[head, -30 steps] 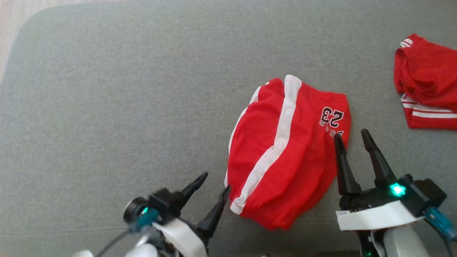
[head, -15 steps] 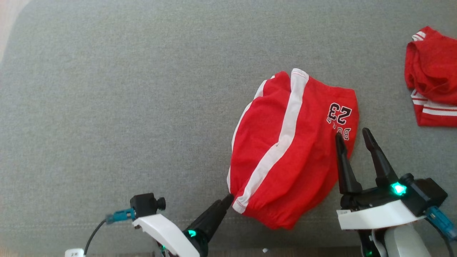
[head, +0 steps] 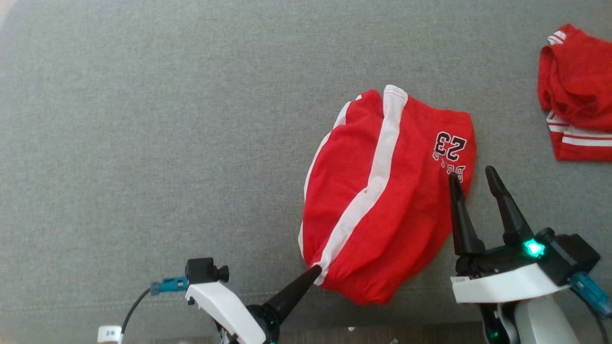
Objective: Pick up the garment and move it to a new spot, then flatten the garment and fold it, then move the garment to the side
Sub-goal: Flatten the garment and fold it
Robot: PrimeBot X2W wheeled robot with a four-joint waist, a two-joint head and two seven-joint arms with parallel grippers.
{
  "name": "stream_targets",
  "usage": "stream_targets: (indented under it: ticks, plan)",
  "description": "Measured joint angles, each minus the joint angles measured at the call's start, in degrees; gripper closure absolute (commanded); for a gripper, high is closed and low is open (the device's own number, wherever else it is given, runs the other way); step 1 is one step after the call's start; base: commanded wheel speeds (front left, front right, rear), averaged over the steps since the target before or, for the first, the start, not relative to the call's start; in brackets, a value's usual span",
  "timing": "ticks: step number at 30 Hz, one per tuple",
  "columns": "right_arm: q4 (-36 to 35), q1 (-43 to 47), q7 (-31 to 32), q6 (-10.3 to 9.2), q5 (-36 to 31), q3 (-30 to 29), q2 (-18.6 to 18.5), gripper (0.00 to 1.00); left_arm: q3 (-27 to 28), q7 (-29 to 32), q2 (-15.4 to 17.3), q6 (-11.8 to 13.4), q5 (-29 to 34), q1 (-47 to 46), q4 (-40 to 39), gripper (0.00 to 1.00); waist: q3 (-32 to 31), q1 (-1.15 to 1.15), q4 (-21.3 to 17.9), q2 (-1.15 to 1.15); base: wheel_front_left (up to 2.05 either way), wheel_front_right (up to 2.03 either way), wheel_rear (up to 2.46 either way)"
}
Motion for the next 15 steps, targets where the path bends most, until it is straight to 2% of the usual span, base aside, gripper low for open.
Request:
stream_targets:
  ticks: [5,6,7,8,9,10,11,15]
  plan:
    - [-0.04,-0.26,0.00,0.00,0.00,0.04,0.01,0.00,0.32,-0.20,-0.30,0.21,0.02,-0.63,0.00,0.00,0.76,0.00,-0.39,0.00,0.00,0.00,0.00]
    - [-0.05,-0.47,0.00,0.00,0.00,0.03,0.01,0.00,0.36,-0.49,-0.36,0.18,0.03,-0.88,0.04,0.04,0.91,0.00,-0.48,0.00,0.00,0.00,0.00]
    - [-0.09,-0.71,0.00,0.00,0.00,0.03,0.01,0.00,0.40,-0.60,-0.43,0.15,0.03,-1.19,0.12,0.29,1.06,0.00,-0.56,0.00,0.00,0.00,0.00]
    - [-0.10,-1.04,0.00,0.00,0.00,0.02,0.01,0.00,0.46,-0.60,-0.57,-0.05,0.02,-1.46,0.21,0.58,1.19,0.00,-0.62,0.00,0.00,0.00,0.00]
    - [-0.19,-1.26,0.00,0.00,0.00,-0.04,0.00,0.00,0.49,-0.60,-0.77,-0.12,0.02,-1.68,0.23,0.71,1.30,0.00,-0.66,0.00,0.00,0.00,0.00]
    - [-0.29,-1.35,0.00,0.00,0.00,-0.13,-0.01,0.00,0.49,-0.59,-1.04,-0.22,-0.01,-1.82,0.25,0.89,1.39,0.00,-0.67,0.00,0.00,0.00,0.00]
    - [-0.29,-1.35,0.00,0.00,0.00,-0.25,-0.01,0.00,0.52,-0.58,-1.33,-0.67,-0.19,-1.86,0.30,1.00,1.47,0.00,-0.65,0.00,0.00,0.00,0.00]
    - [-0.29,-1.35,0.00,0.01,0.00,-0.62,-0.12,0.00,0.45,-0.09,-1.76,-1.20,-0.97,-2.07,0.51,1.00,1.49,0.00,-0.60,0.00,0.00,0.00,0.00]
